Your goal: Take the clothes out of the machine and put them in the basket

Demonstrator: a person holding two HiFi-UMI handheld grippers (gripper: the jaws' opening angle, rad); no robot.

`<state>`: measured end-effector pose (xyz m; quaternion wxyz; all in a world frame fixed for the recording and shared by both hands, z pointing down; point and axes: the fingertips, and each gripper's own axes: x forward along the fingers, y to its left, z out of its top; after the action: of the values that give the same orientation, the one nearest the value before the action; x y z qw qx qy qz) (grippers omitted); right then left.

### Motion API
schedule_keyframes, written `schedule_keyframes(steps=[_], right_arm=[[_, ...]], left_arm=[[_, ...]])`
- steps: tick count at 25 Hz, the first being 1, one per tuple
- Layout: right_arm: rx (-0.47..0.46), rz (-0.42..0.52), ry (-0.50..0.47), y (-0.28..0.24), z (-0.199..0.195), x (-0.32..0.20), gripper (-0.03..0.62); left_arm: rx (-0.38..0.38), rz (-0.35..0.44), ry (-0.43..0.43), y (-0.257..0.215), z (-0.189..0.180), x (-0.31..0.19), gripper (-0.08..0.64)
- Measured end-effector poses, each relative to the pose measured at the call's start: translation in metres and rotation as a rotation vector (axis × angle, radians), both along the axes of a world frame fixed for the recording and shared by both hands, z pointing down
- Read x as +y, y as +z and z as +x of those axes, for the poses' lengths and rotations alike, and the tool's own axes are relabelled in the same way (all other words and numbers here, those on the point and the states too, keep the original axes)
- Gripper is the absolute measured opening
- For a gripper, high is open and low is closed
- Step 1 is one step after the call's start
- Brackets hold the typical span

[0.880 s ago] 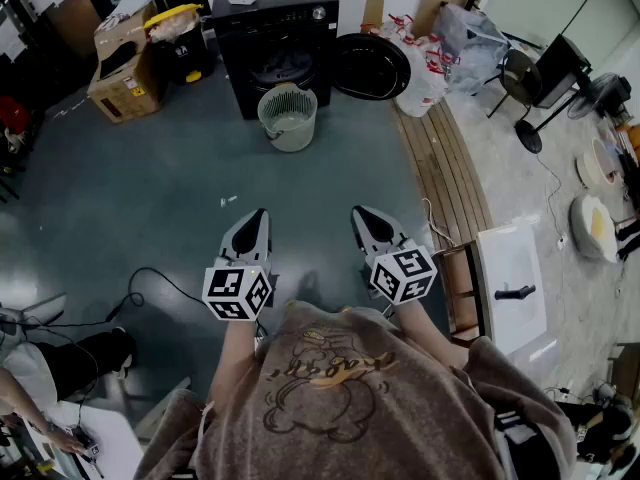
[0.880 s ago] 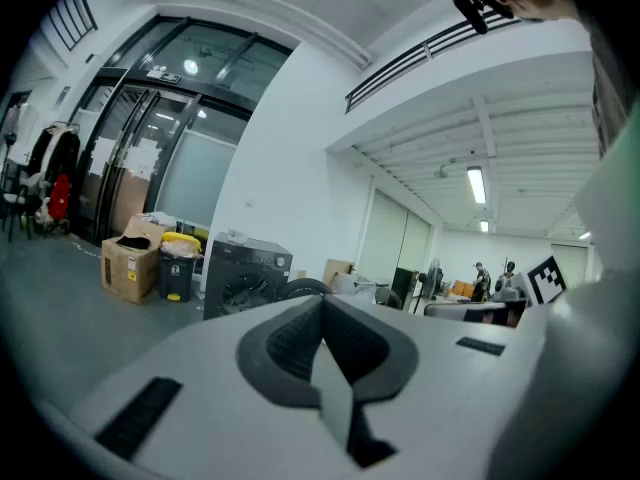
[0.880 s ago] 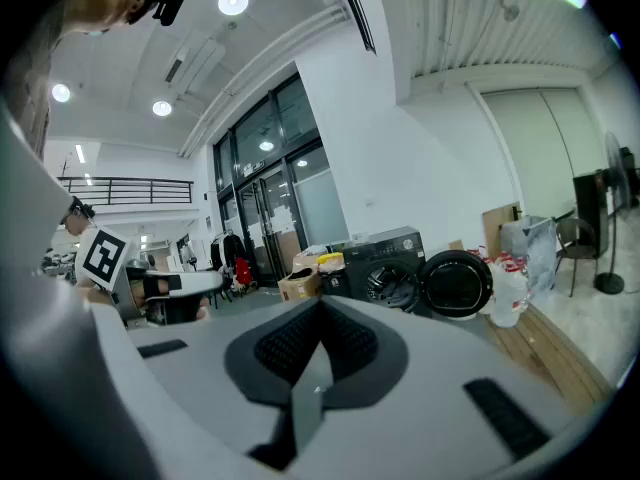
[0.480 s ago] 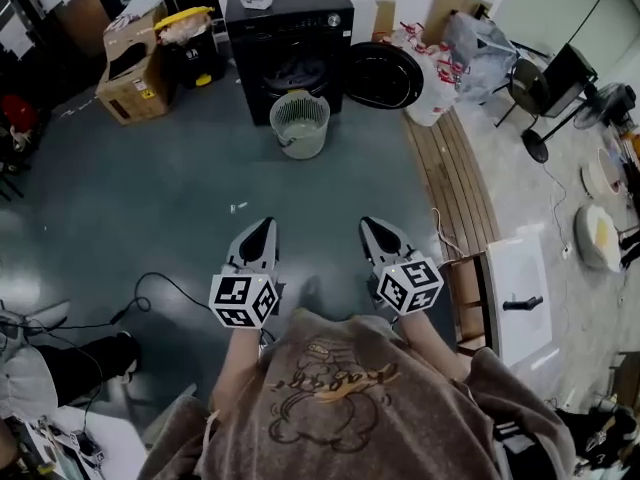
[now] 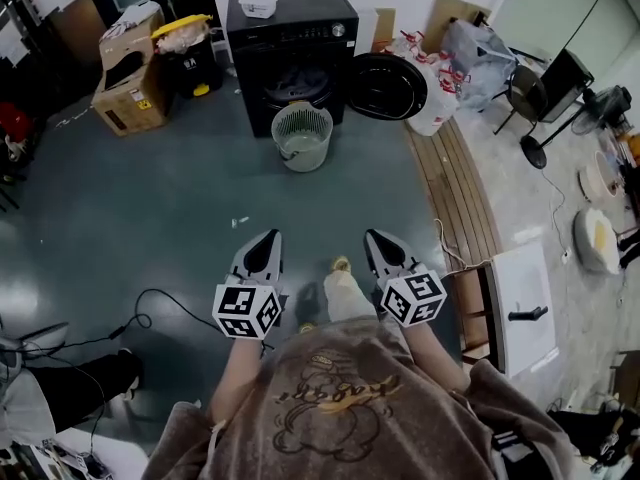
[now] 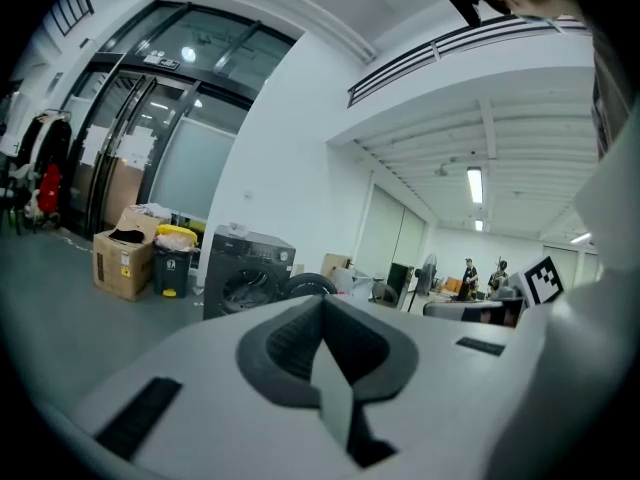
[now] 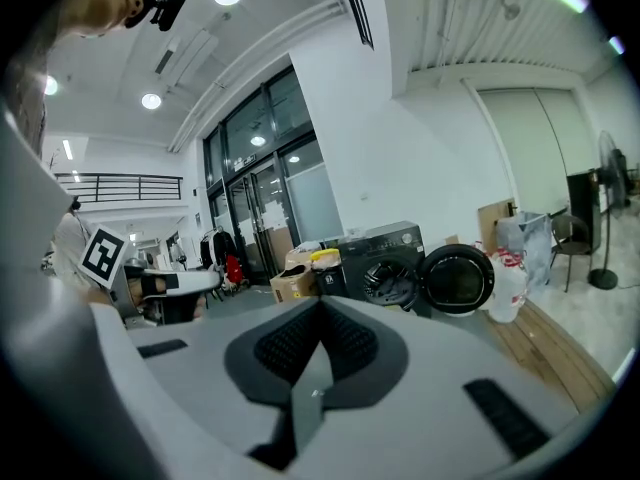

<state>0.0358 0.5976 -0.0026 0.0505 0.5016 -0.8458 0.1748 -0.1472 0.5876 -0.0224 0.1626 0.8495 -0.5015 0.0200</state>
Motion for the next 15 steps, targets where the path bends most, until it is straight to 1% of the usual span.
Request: schedule_keyframes(steps=[6,10,15], right_arm=[[-0.031,0.004,0.005,0.009,0.002,-0.061,-0.003],[-0.034,-0.003,-0.014,0.015,0.003,-0.115,-0.003],[-0.042,-0.001,-0.042,0.006,0.014,-0.192,-0.003]], left_arm=[[-0.005,-0.008,0.007,0.013,0.008,-0.054,0.006],[0.022,-0.025,0.004,0.015,0.013,-0.104,0.006],[0.013,-0.038,-0.016,0.008,0.023,-0.175,0.006]])
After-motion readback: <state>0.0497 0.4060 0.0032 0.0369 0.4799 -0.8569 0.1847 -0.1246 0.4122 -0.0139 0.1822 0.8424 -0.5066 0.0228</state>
